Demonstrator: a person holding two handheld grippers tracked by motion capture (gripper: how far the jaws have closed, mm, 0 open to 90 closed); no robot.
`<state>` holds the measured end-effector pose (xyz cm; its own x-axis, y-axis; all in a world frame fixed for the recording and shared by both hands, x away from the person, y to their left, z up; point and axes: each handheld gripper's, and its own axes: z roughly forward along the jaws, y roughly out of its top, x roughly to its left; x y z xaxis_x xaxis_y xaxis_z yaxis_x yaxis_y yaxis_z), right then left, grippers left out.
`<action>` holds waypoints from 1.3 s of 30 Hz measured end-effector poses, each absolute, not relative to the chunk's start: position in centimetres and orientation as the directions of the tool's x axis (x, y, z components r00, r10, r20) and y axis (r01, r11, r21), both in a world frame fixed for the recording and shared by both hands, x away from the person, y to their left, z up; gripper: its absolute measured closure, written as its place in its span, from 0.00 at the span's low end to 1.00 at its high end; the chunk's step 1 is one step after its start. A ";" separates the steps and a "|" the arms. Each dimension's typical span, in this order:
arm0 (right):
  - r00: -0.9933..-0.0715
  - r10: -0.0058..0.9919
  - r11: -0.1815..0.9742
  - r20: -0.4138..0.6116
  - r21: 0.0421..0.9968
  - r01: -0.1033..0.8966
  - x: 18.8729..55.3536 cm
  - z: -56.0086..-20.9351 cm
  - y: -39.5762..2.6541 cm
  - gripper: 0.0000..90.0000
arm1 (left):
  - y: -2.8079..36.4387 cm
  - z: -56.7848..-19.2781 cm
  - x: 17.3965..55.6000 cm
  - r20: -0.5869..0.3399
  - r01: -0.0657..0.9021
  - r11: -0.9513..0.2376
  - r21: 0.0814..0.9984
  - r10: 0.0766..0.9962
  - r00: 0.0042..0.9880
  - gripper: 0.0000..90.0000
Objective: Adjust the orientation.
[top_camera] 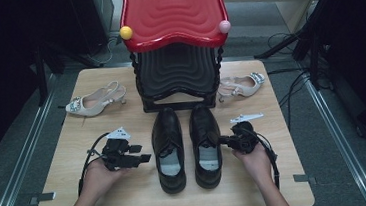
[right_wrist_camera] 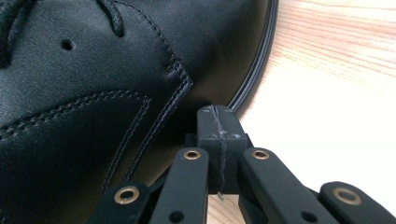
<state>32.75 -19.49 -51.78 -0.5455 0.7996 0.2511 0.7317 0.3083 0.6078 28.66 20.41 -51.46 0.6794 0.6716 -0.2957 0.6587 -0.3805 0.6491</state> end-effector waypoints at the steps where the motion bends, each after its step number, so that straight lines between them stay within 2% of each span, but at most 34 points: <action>1: -0.546 0.800 0.308 0.251 0.608 0.732 32.7 -51.8 -19.5 1.00 | 20.4 -51.5 28.7 -0.296 0.659 -0.381 0.649 0.672 0.679 0.46; 7: -0.555 0.776 0.296 0.299 0.604 0.740 32.1 -51.3 -20.2 1.00 | 20.2 -51.5 28.6 -0.290 0.653 -0.390 0.650 0.666 0.687 0.47; 15: -0.596 0.736 0.336 0.320 0.592 0.733 29.3 -51.1 -20.8 1.00 | 20.0 -51.5 28.7 -0.291 0.648 -0.396 0.651 0.658 0.694 0.49; 31: -0.619 0.717 0.360 0.321 0.590 0.722 29.4 -51.3 -19.5 1.00 | 19.3 -51.9 29.0 -0.313 0.655 -0.407 0.637 0.640 0.702 0.57; 35: -0.622 0.727 0.378 0.292 0.586 0.717 29.7 -51.4 -19.1 1.00 | 19.2 -52.1 29.1 -0.320 0.665 -0.407 0.626 0.644 0.695 0.64; 39: -0.578 0.754 0.319 0.313 0.595 0.738 30.9 -51.6 -19.3 1.00 | 18.9 -52.4 29.3 -0.339 0.675 -0.401 0.620 0.639 0.691 0.75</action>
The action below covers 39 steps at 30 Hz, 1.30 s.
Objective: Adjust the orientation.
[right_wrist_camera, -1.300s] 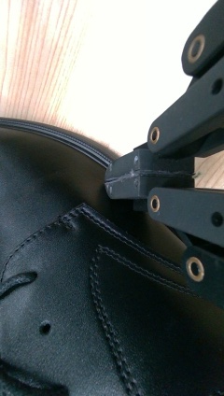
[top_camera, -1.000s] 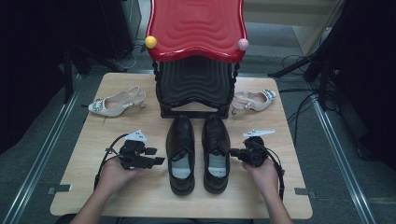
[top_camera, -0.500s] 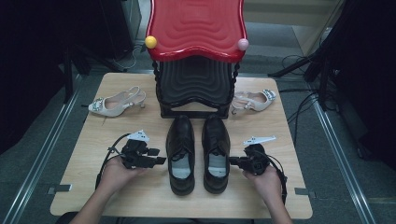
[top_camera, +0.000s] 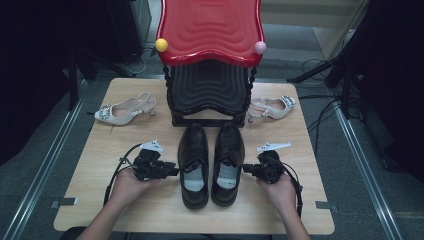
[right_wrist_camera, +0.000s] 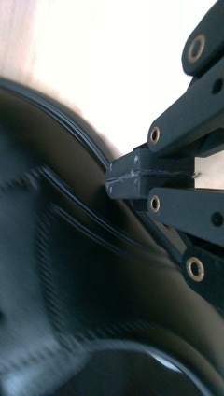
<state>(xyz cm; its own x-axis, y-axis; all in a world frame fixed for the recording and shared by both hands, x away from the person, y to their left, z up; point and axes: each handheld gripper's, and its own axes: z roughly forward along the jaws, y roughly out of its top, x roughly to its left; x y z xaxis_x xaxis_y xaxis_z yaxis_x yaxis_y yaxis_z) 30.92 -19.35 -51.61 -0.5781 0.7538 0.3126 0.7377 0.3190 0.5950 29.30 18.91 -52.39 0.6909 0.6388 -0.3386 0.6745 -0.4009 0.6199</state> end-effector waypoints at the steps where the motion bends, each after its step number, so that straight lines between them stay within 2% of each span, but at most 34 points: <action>1: -0.575 0.757 0.317 0.310 0.596 0.738 31.2 -51.6 -19.3 1.00 | 18.9 -52.4 29.4 -0.343 0.675 -0.399 0.621 0.636 0.692 0.77; 8: -0.567 0.765 0.310 0.305 0.598 0.739 31.4 -51.7 -19.0 1.00 | 18.7 -52.9 29.7 -0.406 0.701 -0.369 0.611 0.614 0.677 0.88; 19: -0.572 0.767 0.316 0.291 0.605 0.731 31.9 -51.7 -18.3 1.00 | 17.9 -53.0 29.6 -0.412 0.698 -0.360 0.619 0.608 0.679 0.91; 23: -0.574 0.762 0.312 0.301 0.606 0.732 32.2 -51.8 -18.2 1.00 | 17.5 -52.8 29.3 -0.406 0.697 -0.361 0.620 0.612 0.678 1.00; 28: -0.570 0.763 0.304 0.306 0.609 0.733 32.4 -51.8 -18.4 1.00 | 17.3 -52.9 29.1 -0.427 0.705 -0.353 0.615 0.603 0.674 1.00; 39: -0.541 0.789 0.276 0.291 0.620 0.735 33.6 -51.8 -19.1 0.99 | 15.5 -52.7 27.9 -0.389 0.651 -0.436 0.621 0.550 0.739 1.00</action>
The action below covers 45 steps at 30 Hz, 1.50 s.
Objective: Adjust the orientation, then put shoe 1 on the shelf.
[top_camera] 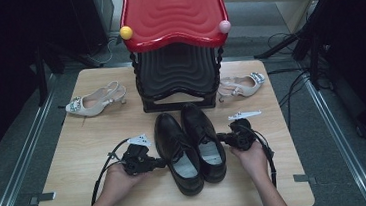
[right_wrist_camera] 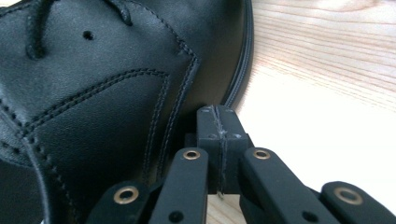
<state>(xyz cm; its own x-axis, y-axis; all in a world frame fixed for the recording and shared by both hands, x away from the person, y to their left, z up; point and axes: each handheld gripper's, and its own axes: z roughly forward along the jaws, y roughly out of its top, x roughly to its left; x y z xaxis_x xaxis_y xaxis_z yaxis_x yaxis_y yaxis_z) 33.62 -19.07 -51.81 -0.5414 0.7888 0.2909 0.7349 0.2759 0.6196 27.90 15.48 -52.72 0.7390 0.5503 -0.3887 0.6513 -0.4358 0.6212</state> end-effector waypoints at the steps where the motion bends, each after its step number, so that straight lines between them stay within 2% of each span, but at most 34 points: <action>1: -0.539 0.790 0.275 0.291 0.618 0.736 33.6 -51.7 -19.1 0.98 | 15.6 -52.7 27.9 -0.390 0.654 -0.435 0.620 0.552 0.737 0.98; 3: -0.541 0.787 0.267 0.296 0.627 0.732 33.6 -51.5 -19.4 0.95 | 15.8 -52.5 27.8 -0.364 0.647 -0.447 0.618 0.567 0.739 0.92; 5: -0.543 0.782 0.258 0.307 0.633 0.730 33.5 -51.4 -19.5 0.93 | 15.9 -52.3 27.7 -0.352 0.642 -0.448 0.622 0.572 0.741 0.90; 8: -0.541 0.775 0.237 0.327 0.644 0.728 33.3 -50.9 -20.0 0.87 | 16.6 -51.9 27.8 -0.379 0.673 -0.410 0.615 0.595 0.709 0.78; 11: -0.535 0.770 0.218 0.348 0.644 0.733 33.0 -50.6 -20.4 0.82 | 16.9 -51.8 27.8 -0.355 0.672 -0.412 0.616 0.616 0.703 0.70; 17: -0.546 0.753 0.202 0.367 0.660 0.723 32.0 -49.2 -20.7 0.79 | 17.8 -51.8 27.7 -0.333 0.664 -0.408 0.626 0.629 0.702 0.57; 20: -0.549 0.754 0.205 0.362 0.664 0.719 31.8 -48.8 -20.7 0.77 | 17.9 -51.7 27.7 -0.323 0.665 -0.407 0.626 0.641 0.696 0.54; 25: -0.538 0.754 0.185 0.376 0.666 0.723 31.3 -48.3 -21.2 0.65 | 17.9 -51.7 27.6 -0.300 0.655 -0.419 0.628 0.647 0.701 0.52; 36: -0.563 0.742 0.216 0.365 0.664 0.715 30.4 -46.2 -20.7 0.66 | 18.2 -51.7 27.7 -0.298 0.652 -0.419 0.632 0.646 0.703 0.50; 45: -0.627 0.690 0.279 0.361 0.667 0.691 29.1 -44.7 -18.2 0.67 | 18.4 -51.7 27.8 -0.298 0.649 -0.412 0.640 0.645 0.704 0.49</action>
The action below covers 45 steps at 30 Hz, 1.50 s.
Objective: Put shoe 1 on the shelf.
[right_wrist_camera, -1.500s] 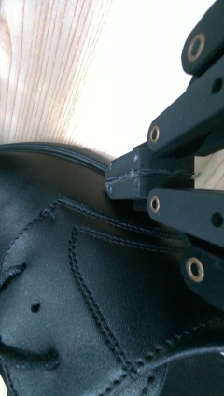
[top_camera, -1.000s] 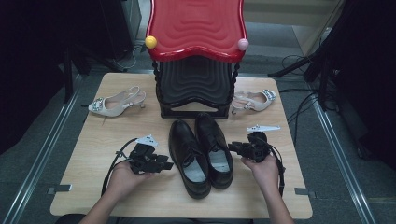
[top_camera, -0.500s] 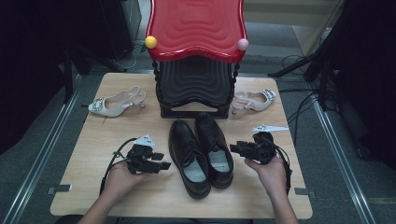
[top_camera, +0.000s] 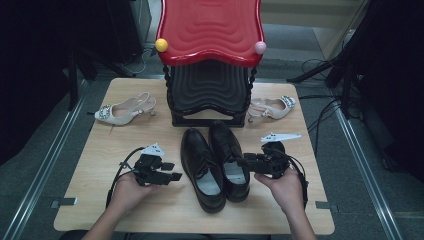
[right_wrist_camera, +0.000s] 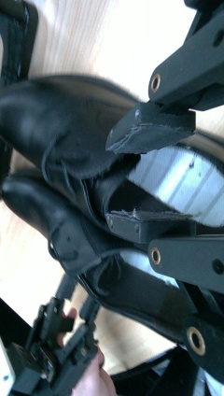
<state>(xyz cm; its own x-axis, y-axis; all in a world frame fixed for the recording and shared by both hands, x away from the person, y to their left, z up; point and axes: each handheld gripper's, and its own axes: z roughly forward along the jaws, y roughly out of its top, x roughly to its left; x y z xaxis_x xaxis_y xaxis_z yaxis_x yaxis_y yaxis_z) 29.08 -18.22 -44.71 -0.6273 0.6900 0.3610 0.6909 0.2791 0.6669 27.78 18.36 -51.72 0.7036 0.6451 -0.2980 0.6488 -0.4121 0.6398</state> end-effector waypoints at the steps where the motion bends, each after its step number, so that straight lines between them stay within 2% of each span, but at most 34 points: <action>1: -0.631 0.686 0.287 0.362 0.662 0.692 29.0 -44.7 -17.9 0.67 | 18.4 -51.7 27.8 -0.298 0.649 -0.413 0.639 0.645 0.703 0.49; 15: -0.670 0.644 0.387 0.369 0.598 0.702 27.8 -45.5 -13.9 0.65 | 18.0 -51.5 28.0 -0.292 0.637 -0.419 0.647 0.635 0.715 0.49; 32: -0.627 0.710 0.473 0.320 0.444 0.761 30.3 -47.9 -10.2 0.66 | 18.8 -50.9 28.4 -0.302 0.635 -0.395 0.664 0.635 0.711 0.48; 35: -0.611 0.717 0.465 0.335 0.423 0.778 30.6 -48.0 -10.2 0.69 | 18.9 -51.0 28.5 -0.307 0.639 -0.395 0.660 0.635 0.709 0.48; 38: -0.621 0.722 0.480 0.304 0.426 0.767 30.5 -48.0 -10.0 0.74 | 19.0 -50.8 28.5 -0.296 0.631 -0.394 0.668 0.637 0.712 0.46; 43: -0.612 0.732 0.468 0.300 0.431 0.772 30.6 -48.0 -10.5 0.87 | 19.9 -50.6 28.7 -0.292 0.636 -0.386 0.668 0.650 0.701 0.44; 45: -0.602 0.738 0.461 0.305 0.424 0.780 30.7 -47.9 -10.7 0.89 | 20.2 -50.7 28.8 -0.298 0.643 -0.370 0.671 0.659 0.691 0.44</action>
